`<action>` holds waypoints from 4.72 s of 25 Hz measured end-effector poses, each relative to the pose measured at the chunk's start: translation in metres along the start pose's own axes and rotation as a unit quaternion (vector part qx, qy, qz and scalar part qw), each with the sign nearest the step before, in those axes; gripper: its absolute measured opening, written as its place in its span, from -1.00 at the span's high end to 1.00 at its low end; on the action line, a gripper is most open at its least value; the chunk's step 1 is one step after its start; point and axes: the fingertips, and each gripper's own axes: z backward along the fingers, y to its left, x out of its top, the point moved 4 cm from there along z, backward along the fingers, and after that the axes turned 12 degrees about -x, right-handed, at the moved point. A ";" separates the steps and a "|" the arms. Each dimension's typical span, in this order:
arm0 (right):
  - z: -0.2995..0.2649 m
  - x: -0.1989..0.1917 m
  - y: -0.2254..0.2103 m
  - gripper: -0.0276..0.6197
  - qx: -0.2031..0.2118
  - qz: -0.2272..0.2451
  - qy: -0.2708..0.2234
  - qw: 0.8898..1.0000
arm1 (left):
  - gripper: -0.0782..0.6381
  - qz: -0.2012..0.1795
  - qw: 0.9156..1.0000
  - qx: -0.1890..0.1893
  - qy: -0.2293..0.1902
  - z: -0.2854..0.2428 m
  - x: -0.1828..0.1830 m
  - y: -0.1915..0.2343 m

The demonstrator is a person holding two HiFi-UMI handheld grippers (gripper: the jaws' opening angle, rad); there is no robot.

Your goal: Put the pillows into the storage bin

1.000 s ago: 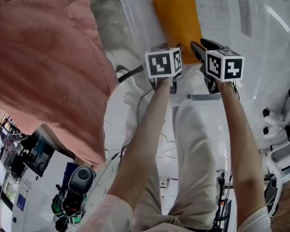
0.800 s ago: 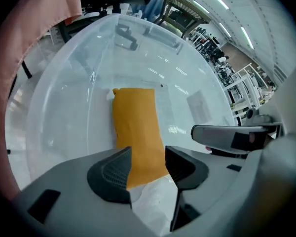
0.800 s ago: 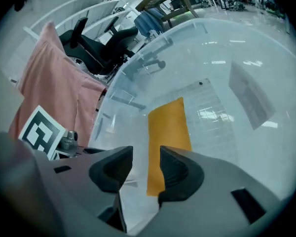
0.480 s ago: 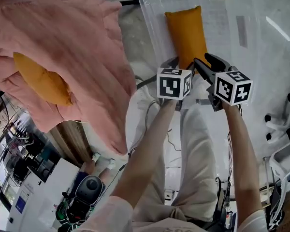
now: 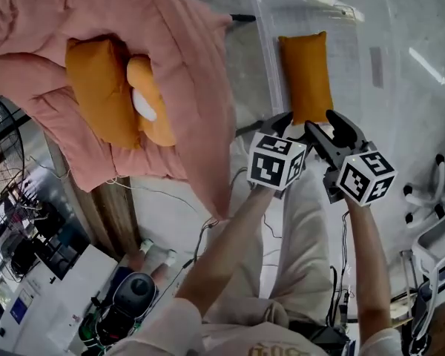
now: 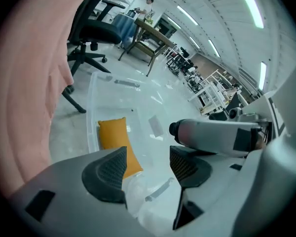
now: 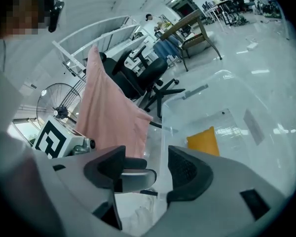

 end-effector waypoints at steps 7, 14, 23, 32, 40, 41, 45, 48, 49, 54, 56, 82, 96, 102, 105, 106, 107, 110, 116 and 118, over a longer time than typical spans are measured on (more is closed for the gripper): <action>0.042 -0.001 0.056 0.04 0.011 -0.026 -0.020 0.999 | -0.01 -0.035 0.999 -0.028 -0.029 0.071 -0.004 -0.039; 0.061 0.012 0.117 0.05 0.028 -0.010 -0.044 0.999 | 0.01 -0.007 0.995 -0.055 -0.079 0.131 -0.002 -0.052; 0.081 0.036 0.204 0.05 0.087 0.035 -0.064 0.994 | -0.03 0.007 0.982 -0.087 -0.167 0.214 0.007 -0.071; 0.061 0.043 0.289 0.04 0.147 0.072 -0.052 0.985 | -0.04 0.067 0.964 -0.077 -0.245 0.294 0.005 -0.045; 0.029 0.038 0.329 0.04 0.157 0.094 -0.036 0.982 | -0.04 0.056 0.962 -0.003 -0.269 0.362 -0.001 0.020; 0.024 0.036 0.334 0.04 0.158 0.099 -0.033 0.982 | -0.04 0.057 0.961 0.004 -0.270 0.366 -0.002 0.027; 0.002 0.028 0.345 0.04 0.152 0.114 -0.017 0.982 | -0.05 0.059 0.962 0.026 -0.265 0.372 -0.009 0.053; -0.016 0.023 0.350 0.04 0.143 0.122 -0.010 0.982 | -0.06 0.064 0.964 0.036 -0.257 0.371 -0.014 0.073; -0.023 0.023 0.351 0.04 0.139 0.124 -0.009 0.982 | -0.07 0.064 0.964 0.039 -0.254 0.371 -0.016 0.079; -0.060 0.021 0.362 0.03 0.117 0.129 -0.003 0.985 | -0.08 0.063 0.966 0.078 -0.239 0.383 -0.024 0.122; -0.077 0.021 0.368 0.03 0.111 0.128 0.002 0.986 | -0.08 0.067 0.963 0.097 -0.241 0.392 -0.027 0.141; -0.240 0.024 0.426 -0.41 0.080 0.038 0.025 0.996 | -0.77 -0.066 0.950 0.248 -0.179 0.450 0.012 0.277; -0.253 0.004 0.429 -0.50 0.023 0.068 0.037 0.997 | -0.91 -0.157 0.947 0.256 -0.119 0.420 0.035 0.291; -0.268 0.000 0.422 -0.61 0.046 0.056 0.040 0.997 | -0.91 -0.187 0.930 0.296 -0.107 0.422 0.036 0.286; -0.271 0.003 0.422 -0.62 0.066 0.056 0.052 0.995 | -0.91 -0.180 0.934 0.288 -0.109 0.418 0.037 0.289; -0.272 0.003 0.422 -0.62 0.069 0.057 0.054 0.995 | -0.91 -0.172 0.939 0.277 -0.110 0.416 0.036 0.293; -0.273 0.003 0.422 -0.62 0.069 0.059 0.055 0.994 | -0.91 -0.165 0.944 0.265 -0.109 0.414 0.036 0.296; -0.276 0.003 0.424 -0.52 0.067 0.067 0.059 0.994 | -0.90 -0.155 0.951 0.249 -0.102 0.413 0.036 0.303; -0.289 -0.001 0.435 -0.31 0.062 0.076 0.065 0.993 | -0.72 -0.142 0.953 0.248 -0.097 0.420 0.034 0.317; -0.287 0.000 0.436 -0.29 0.062 0.076 0.062 0.993 | -0.70 -0.142 0.952 0.250 -0.101 0.422 0.034 0.315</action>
